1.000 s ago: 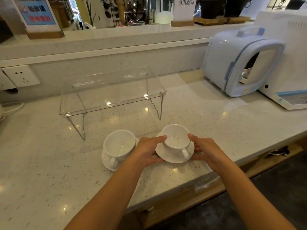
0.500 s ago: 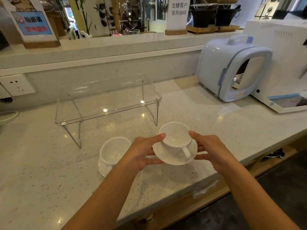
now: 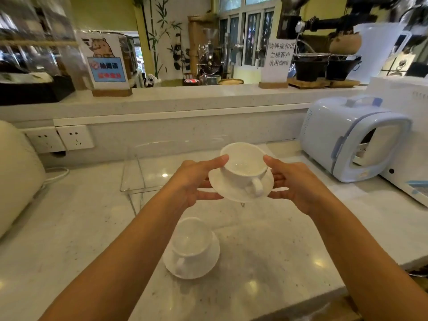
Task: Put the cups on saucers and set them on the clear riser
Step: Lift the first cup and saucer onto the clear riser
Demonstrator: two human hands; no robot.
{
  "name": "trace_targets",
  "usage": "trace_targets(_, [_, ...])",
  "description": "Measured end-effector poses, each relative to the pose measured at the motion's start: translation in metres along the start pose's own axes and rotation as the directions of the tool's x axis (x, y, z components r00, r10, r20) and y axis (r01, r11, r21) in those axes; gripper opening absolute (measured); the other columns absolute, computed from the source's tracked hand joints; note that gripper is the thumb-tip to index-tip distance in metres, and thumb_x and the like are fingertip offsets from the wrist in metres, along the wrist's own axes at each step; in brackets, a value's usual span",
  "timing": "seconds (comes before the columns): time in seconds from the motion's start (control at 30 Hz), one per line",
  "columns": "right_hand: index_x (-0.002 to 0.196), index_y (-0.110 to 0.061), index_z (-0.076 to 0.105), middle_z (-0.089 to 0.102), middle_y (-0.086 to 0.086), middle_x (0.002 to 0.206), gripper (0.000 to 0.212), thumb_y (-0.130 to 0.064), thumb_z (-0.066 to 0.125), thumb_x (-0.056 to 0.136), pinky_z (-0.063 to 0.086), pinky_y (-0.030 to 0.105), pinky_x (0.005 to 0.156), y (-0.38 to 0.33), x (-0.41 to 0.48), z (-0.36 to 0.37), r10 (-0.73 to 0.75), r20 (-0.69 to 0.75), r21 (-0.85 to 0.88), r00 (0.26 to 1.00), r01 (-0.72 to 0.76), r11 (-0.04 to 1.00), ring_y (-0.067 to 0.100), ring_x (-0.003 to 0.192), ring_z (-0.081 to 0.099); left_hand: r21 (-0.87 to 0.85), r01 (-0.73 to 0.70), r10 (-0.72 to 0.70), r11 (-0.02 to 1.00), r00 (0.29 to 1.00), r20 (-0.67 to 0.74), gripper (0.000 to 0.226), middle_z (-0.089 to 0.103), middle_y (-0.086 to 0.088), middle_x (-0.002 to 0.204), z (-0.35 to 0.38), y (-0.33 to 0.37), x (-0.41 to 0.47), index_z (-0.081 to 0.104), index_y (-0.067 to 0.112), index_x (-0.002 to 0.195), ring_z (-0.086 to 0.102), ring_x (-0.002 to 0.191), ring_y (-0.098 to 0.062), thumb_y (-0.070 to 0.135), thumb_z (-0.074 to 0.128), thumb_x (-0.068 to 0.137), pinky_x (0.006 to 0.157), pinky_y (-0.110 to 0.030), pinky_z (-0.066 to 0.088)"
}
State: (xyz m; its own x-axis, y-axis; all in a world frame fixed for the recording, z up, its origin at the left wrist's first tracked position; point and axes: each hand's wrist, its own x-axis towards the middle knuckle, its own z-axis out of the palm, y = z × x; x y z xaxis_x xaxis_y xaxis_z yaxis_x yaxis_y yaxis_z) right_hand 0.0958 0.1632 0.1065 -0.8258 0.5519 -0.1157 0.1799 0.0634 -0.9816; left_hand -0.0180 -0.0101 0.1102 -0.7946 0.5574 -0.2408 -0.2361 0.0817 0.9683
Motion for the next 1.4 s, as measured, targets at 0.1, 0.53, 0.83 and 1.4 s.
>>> trace_targets(0.1, [0.101, -0.014, 0.066, 0.070, 0.005, 0.089, 0.040, -0.047, 0.058, 0.082, 0.053, 0.025, 0.052, -0.007, 0.017, 0.023, -0.021, 0.045, -0.002, 0.999, 0.021, 1.000, 0.021, 0.078, 0.067, -0.014, 0.015, -0.015, 1.000, 0.999, -0.039, 0.045, 0.071, -0.010, 0.086, -0.021, 0.006, 0.004, 0.066, 0.008, 0.100, 0.071, 0.072, -0.022, 0.038, 0.077, 0.068, 0.051, -0.034, 0.058])
trace_targets(0.53, [0.101, -0.006, 0.063, 0.066, 0.011, 0.082, 0.037, -0.038, 0.063, 0.082, 0.055, 0.034, 0.070, -0.028, 0.081, 0.123, -0.021, 0.194, 0.033, 0.981, 0.015, 0.999, 0.025, 0.076, 0.065, 0.071, 0.029, -0.011, 0.997, 0.972, -0.234, 0.021, 0.065, -0.011, 0.082, -0.112, 0.028, 0.043, 0.060, 0.013, 0.080, 0.067, 0.068, -0.023, 0.031, 0.071, 0.077, 0.042, -0.029, 0.055])
trace_targets(0.83, [0.105, -0.006, 0.062, 0.064, 0.009, 0.081, 0.043, -0.041, 0.063, 0.081, 0.054, 0.032, 0.072, -0.023, 0.115, 0.165, 0.023, 0.204, -0.036, 0.979, -0.016, 0.999, 0.024, 0.076, 0.062, 0.175, 0.025, 0.040, 0.984, 0.933, -0.359, 0.027, 0.058, -0.005, 0.081, -0.139, 0.027, 0.074, 0.054, 0.008, 0.104, 0.058, 0.070, -0.020, 0.024, 0.061, 0.084, 0.049, -0.028, 0.045])
trace_targets(1.4, [0.072, -0.015, 0.060, 0.063, 0.007, 0.069, 0.040, -0.053, 0.056, 0.081, 0.055, 0.025, 0.053, -0.021, 0.134, 0.168, 0.021, 0.261, -0.252, 0.965, 0.047, 0.967, 0.018, 0.060, 0.062, 0.469, 0.241, -0.110, 0.850, 0.951, -0.289, 0.035, 0.059, -0.013, 0.086, -0.157, 0.037, 0.088, 0.050, 0.003, 0.104, 0.062, 0.073, -0.025, 0.033, 0.053, 0.086, 0.065, -0.034, 0.054])
